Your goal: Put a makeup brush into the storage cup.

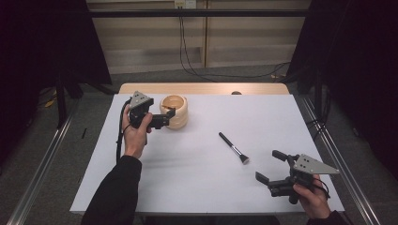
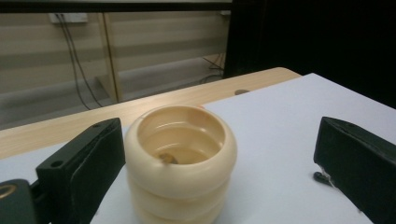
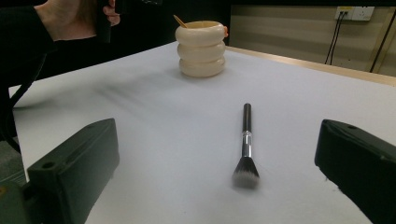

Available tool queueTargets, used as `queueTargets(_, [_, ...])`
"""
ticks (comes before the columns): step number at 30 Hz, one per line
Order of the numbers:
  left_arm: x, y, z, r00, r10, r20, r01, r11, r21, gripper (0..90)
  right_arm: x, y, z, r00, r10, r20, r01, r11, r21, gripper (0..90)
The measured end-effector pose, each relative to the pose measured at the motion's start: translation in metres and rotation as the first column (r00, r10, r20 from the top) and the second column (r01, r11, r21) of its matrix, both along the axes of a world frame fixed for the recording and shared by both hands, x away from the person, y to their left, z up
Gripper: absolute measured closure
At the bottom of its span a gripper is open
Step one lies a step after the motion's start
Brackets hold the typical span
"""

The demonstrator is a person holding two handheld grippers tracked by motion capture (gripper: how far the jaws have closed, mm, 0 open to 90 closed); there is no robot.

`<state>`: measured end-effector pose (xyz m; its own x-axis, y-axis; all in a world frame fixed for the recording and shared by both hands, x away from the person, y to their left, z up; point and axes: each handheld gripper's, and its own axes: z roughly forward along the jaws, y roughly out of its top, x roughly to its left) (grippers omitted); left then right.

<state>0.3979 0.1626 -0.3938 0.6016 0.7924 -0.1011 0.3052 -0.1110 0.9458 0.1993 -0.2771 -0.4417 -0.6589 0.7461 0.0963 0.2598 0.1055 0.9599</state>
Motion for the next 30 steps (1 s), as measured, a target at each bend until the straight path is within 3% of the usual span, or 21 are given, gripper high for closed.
queueTargets(3, [-0.004, 0.003, 0.000, 1.0000, -0.002, 0.002, 0.002, 0.9999, -0.010, 1.9, 0.000, 0.000, 0.000, 1.0000, -0.003, -0.001, 0.003, 1.000, 0.001, 0.0])
queueTargets(7, [-0.012, 0.006, 0.000, 0.9984, 0.046, 0.034, -0.047, 0.9985, 0.028, 1.9, 0.000, -0.001, 0.000, 1.0000, -0.002, 0.000, 0.002, 1.000, -0.002, 0.0])
queueTargets(9, [-0.016, 0.009, -0.001, 0.9984, 0.042, 0.037, -0.043, 0.9983, 0.040, 1.7, 0.000, 0.000, 0.000, 0.9999, -0.013, 0.001, 0.013, 1.000, 0.005, 0.0])
queueTargets(11, [-0.020, 0.011, -0.001, 0.9986, 0.037, 0.037, -0.038, 0.9992, 0.012, 1.7, 0.000, -0.001, 0.000, 0.9999, -0.012, 0.003, 0.012, 1.000, 0.003, 0.0])
queueTargets(25, [-0.053, 0.014, -0.006, 0.9994, 0.010, 0.034, -0.011, 0.9998, 0.015, 1.2, 0.001, -0.003, 0.000, 0.9997, -0.024, 0.002, 0.024, 1.000, 0.003, 0.0])
queueTargets(27, [-0.056, 0.014, -0.006, 0.9996, -0.012, 0.024, 0.012, 0.9999, 0.002, 1.2, 0.001, -0.003, 0.000, 0.9997, -0.024, 0.002, 0.024, 1.000, 0.002, 0.0])
queueTargets(30, [-0.063, 0.014, -0.007, 0.9996, -0.005, 0.026, 0.006, 0.9999, -0.015, 1.0, 0.001, -0.003, 0.000, 0.9993, -0.036, 0.007, 0.036, 0.999, 0.006, 0.0])
